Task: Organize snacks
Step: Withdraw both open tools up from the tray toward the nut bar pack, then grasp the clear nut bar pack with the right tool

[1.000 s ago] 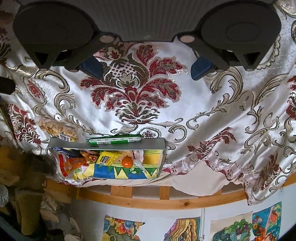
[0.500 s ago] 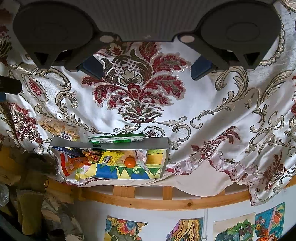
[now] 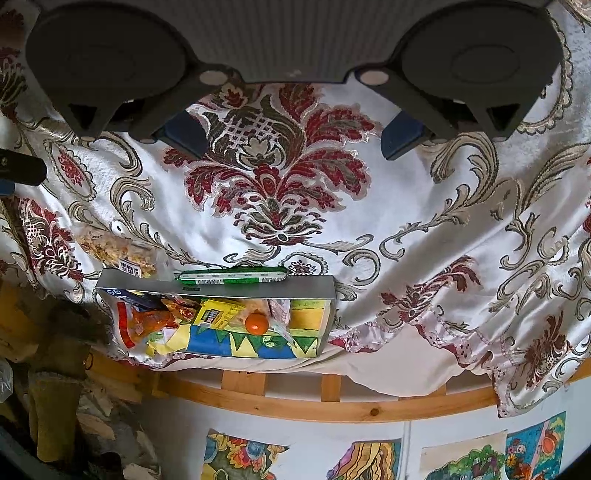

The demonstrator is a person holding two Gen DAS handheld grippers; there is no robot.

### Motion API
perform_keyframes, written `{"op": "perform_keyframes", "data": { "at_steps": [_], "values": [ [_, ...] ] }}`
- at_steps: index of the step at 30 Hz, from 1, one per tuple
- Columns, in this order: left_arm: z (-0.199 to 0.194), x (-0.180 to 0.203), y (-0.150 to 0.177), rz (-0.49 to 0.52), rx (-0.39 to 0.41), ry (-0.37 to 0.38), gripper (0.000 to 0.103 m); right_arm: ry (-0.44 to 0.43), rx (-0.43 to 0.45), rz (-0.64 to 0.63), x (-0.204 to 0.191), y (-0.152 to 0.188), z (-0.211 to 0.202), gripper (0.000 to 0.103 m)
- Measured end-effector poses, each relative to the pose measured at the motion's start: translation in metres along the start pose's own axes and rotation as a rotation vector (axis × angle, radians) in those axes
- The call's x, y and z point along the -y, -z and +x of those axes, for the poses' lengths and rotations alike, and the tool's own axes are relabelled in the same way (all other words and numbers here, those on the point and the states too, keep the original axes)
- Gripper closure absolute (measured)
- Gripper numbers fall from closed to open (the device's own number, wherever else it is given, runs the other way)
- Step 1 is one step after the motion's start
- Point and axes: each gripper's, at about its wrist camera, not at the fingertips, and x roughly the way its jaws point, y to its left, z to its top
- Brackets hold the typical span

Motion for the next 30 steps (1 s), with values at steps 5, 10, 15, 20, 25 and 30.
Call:
{"op": "perform_keyframes", "data": {
  "at_steps": [5, 10, 15, 20, 25, 30],
  "values": [
    [0.001, 0.001, -0.001, 0.005, 0.0, 0.003, 0.001, 0.0, 0.004, -0.013, 0.004, -0.002, 0.002, 0.001],
    [0.005, 0.0, -0.005, 0.02, -0.003, 0.005, 0.001, 0.011, 0.013, -0.035, 0.012, -0.008, 0.005, 0.001],
    [0.016, -0.001, -0.015, 0.038, -0.009, 0.003, 0.0, 0.007, 0.004, -0.053, 0.02, -0.014, 0.015, 0.001],
    [0.041, 0.001, -0.041, 0.079, -0.01, 0.045, 0.0, -0.032, -0.018, -0.097, 0.028, -0.028, 0.034, 0.001],
    [0.077, 0.007, -0.072, 0.156, -0.012, 0.113, 0.0, -0.055, -0.038, -0.163, 0.042, -0.045, 0.057, 0.001],
    [0.116, 0.008, -0.097, 0.184, -0.049, 0.175, 0.0, -0.058, -0.064, -0.156, 0.06, -0.059, 0.079, 0.001]
  ]
}}
